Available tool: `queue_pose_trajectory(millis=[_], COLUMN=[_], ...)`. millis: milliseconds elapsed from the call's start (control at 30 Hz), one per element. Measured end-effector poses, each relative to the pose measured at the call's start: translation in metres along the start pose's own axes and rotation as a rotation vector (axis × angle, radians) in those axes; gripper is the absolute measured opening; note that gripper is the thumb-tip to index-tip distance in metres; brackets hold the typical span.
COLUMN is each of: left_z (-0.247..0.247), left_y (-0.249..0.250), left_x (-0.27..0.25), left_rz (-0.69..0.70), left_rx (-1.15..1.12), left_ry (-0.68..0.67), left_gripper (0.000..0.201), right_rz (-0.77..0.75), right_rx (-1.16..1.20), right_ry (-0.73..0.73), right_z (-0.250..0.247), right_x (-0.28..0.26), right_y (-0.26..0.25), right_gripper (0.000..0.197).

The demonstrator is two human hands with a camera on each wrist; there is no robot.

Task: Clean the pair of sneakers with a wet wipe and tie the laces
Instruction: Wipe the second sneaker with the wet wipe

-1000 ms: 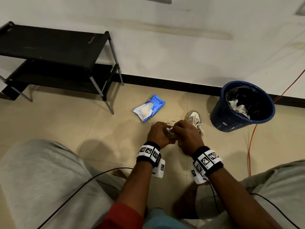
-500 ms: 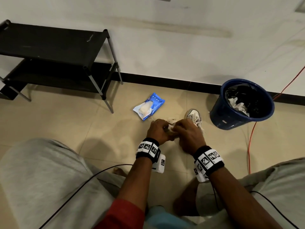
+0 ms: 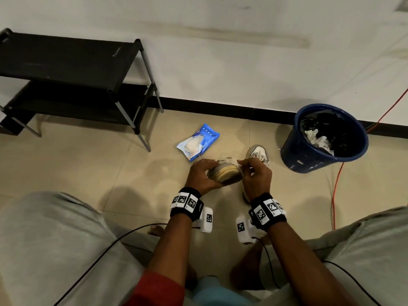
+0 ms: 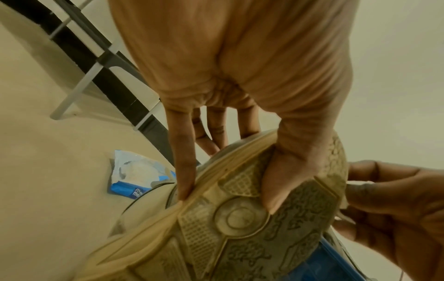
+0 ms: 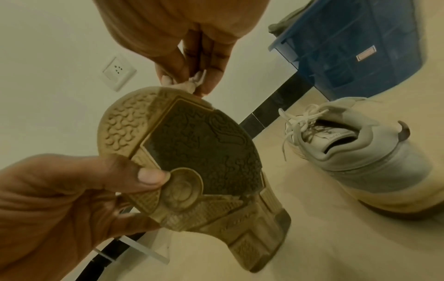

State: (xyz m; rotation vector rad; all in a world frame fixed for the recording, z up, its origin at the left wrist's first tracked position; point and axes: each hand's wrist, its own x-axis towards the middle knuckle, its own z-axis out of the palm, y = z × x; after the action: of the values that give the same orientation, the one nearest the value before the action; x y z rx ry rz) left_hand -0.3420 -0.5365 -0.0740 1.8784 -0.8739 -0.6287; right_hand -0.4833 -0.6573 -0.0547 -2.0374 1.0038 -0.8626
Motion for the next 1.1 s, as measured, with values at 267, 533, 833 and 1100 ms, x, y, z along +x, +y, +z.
queue_pose_trajectory(millis=[267, 533, 833, 1100], left_z=[0.007, -0.020, -0.026, -0.027], left_y=[0.009, 0.014, 0.013, 0.015], left_x=[-0.005, -0.006, -0.013, -0.016], left_rz=[-0.028, -0.144, -0.162, -0.143], left_rx=[0.237, 0.583, 0.553, 0.535], left_ry=[0.051, -0.135, -0.115, -0.108], left_gripper=[0.062, 0.062, 0.052, 0.059], right_rz=[0.026, -0.073, 0.045, 0.177], right_rx=[-0.135, -0.106, 0.081, -0.038], right_ry=[-0.126, -0.191, -0.172, -0.168], right_z=[0.016, 0.030, 0.037, 0.033], right_x=[-0.017, -0.033, -0.035, -0.022], right_y=[-0.017, -0.031, -0.037, -0.003], right_gripper=[0.032, 0.026, 0.024, 0.028])
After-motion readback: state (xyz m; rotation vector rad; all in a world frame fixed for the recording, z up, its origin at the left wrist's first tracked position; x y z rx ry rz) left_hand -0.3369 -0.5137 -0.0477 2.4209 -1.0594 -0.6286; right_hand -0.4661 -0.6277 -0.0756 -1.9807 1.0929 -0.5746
